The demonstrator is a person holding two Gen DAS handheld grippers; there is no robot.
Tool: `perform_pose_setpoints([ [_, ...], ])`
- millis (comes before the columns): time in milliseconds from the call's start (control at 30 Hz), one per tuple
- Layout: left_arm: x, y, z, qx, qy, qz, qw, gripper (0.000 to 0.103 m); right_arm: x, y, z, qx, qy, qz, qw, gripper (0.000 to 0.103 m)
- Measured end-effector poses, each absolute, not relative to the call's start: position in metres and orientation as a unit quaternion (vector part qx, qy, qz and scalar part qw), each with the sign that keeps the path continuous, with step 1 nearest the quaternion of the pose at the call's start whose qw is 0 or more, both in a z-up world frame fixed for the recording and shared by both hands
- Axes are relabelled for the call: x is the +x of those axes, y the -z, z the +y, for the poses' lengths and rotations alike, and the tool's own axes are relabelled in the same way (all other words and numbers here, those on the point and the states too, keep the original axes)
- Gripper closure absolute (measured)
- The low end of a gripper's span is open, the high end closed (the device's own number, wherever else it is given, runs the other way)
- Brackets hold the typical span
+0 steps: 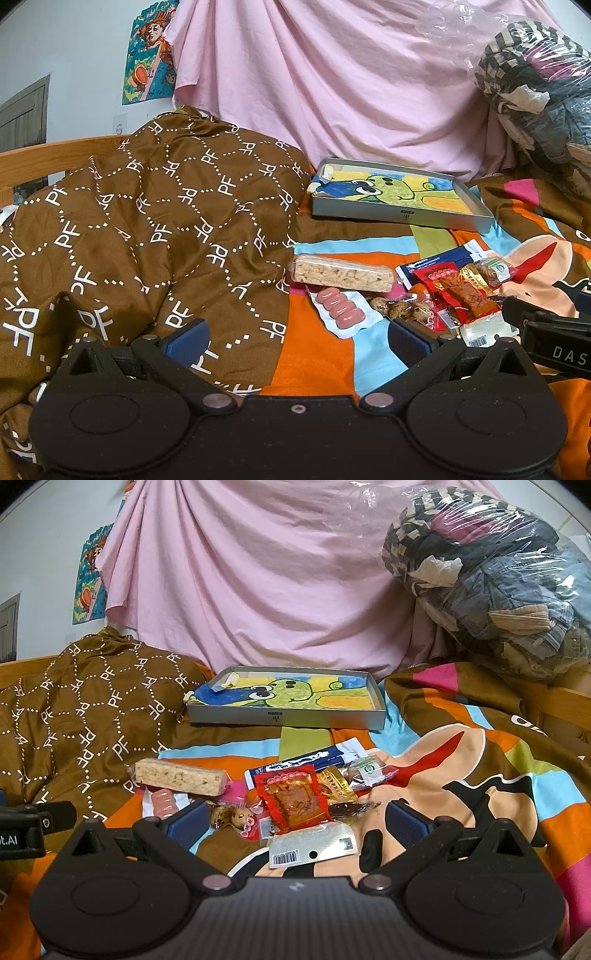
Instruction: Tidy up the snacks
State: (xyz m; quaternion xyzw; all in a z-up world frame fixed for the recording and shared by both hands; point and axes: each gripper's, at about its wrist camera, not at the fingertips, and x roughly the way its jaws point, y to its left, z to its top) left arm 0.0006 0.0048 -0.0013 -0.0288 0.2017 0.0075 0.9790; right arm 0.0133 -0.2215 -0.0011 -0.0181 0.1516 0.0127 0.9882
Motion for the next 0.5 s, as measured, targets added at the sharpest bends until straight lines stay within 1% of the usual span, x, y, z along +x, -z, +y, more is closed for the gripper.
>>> perform_pose_setpoints([
  [500, 0.0029, 0.0060, 0.0024, -0.030, 0.001, 0.207, 0.978, 0.001, 0.0142, 0.0017, -0.2203, -0.019, -0.013, 0.153, 0.988, 0.000],
])
